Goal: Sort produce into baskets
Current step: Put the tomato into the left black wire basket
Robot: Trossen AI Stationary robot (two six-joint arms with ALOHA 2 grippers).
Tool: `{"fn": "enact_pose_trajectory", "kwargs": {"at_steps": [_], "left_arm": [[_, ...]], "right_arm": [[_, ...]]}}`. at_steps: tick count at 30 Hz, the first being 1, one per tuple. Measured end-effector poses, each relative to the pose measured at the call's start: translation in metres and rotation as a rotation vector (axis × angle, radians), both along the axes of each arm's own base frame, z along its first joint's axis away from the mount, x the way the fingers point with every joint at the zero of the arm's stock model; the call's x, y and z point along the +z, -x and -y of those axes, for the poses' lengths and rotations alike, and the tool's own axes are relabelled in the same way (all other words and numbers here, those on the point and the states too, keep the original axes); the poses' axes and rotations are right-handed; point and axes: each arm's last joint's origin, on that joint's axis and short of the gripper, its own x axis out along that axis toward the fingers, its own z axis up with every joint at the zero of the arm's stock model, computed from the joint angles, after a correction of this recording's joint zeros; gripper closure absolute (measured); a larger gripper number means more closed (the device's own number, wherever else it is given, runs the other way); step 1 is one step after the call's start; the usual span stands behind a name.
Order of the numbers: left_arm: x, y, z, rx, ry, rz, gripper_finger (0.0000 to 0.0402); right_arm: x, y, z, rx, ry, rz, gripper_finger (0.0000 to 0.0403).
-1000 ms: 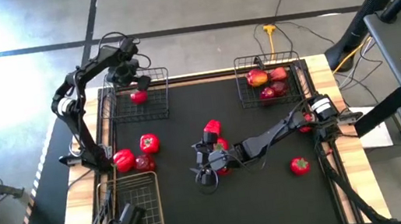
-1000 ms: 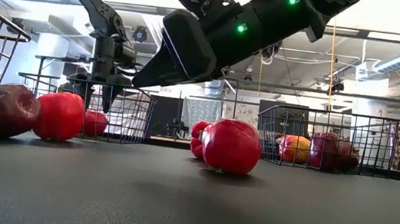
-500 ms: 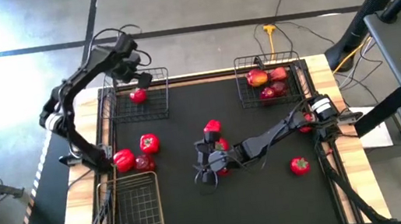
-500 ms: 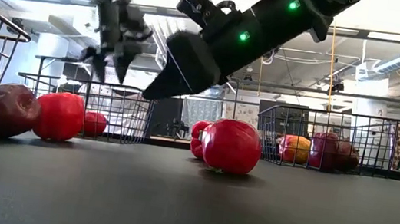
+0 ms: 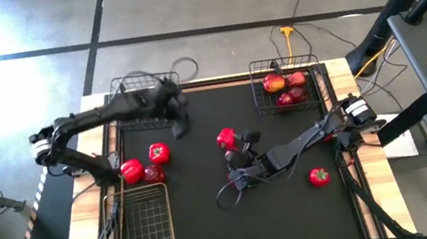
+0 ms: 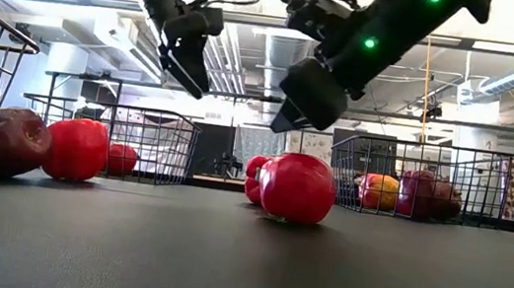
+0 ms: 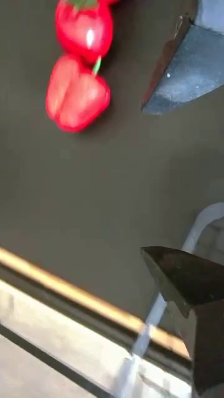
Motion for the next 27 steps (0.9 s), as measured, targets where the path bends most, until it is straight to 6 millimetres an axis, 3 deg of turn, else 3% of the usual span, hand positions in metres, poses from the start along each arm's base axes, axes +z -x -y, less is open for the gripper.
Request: {"fn": "enact_pose_trajectory", "kwargs": {"at_steps": [7,13,19,27], "left_arm": [[-0.024,-0.022,0.055,-0.164,-0.008,0.138,0.0054],[-0.057,-0.037,0.086,-0.334,0.052,0.256,0.0054],[-0.086,-0.055,0.092,-0.329,0.043,0.281,0.0054],[-0.107,-0.084,0.094,-0.391,0.058,0.303,0.0054]], "right_arm": [[0.005,0.018,0.006,-0.043,-0.001,0.044,0.0009],[0.023,0.044,0.01,-0.177,0.013,0.251,0.0009],[0.016,0.067,0.016,-0.237,-0.038,0.332,0.0009],[0.014,0.071,0.016,-0.232,-0.072,0.338,0.0009]]}}
